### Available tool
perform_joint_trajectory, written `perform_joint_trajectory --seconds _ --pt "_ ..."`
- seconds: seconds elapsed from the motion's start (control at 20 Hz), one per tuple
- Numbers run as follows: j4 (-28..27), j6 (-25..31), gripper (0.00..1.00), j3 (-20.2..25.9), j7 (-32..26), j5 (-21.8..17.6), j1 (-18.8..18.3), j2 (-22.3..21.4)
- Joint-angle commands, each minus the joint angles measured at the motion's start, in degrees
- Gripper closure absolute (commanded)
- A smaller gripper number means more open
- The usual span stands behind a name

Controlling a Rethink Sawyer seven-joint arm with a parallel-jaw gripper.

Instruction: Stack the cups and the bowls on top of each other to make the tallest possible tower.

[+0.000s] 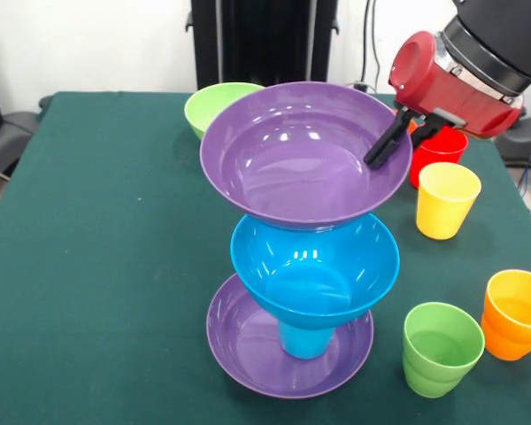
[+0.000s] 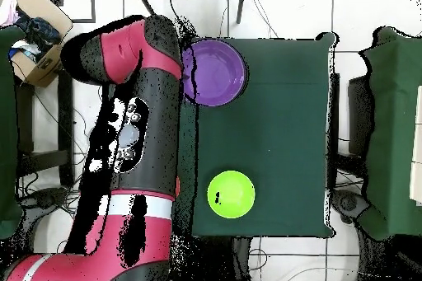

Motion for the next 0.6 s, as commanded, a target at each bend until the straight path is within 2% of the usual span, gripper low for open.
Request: perform_joint_trajectory --seconds 0.05,0.45,0.6 --pt "-2.7 6.4 1.00 7.4 -12.7 -1.9 -1.2 2.6" --pt "-8.7 9.9 1.00 8.0 -13.3 -1.4 -1.3 6.0" --pt "-9.3 10.0 1.00 8.1 -13.5 -1.2 -1.3 6.5"
